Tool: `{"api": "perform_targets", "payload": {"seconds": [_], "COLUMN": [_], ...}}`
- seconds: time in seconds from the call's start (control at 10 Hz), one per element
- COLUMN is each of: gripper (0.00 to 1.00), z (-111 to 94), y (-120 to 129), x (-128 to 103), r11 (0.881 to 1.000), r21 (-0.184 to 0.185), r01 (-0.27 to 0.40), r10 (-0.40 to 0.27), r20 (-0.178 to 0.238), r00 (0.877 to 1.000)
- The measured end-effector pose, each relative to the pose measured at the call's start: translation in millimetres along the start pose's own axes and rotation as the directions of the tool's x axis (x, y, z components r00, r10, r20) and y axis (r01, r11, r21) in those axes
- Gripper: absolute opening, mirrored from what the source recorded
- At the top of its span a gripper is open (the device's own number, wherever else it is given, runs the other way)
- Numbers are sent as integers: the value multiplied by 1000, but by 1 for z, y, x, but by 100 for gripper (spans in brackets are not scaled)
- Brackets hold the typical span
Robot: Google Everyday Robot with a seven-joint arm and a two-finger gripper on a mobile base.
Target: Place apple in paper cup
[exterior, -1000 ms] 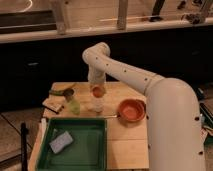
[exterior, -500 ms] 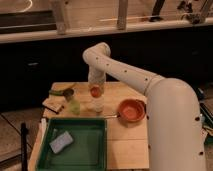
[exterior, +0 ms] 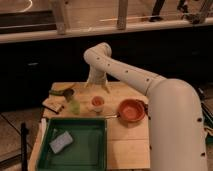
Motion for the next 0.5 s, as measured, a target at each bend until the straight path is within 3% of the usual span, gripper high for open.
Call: {"api": "perform_targets", "payload": {"seconds": [0.5], "gripper": [80], "z": [0], "y": [-1], "x": [-1], "r11": [1000], "r21": [1], "r01": [5], "r10": [-5], "r20": [1], "r00": [1000]}}
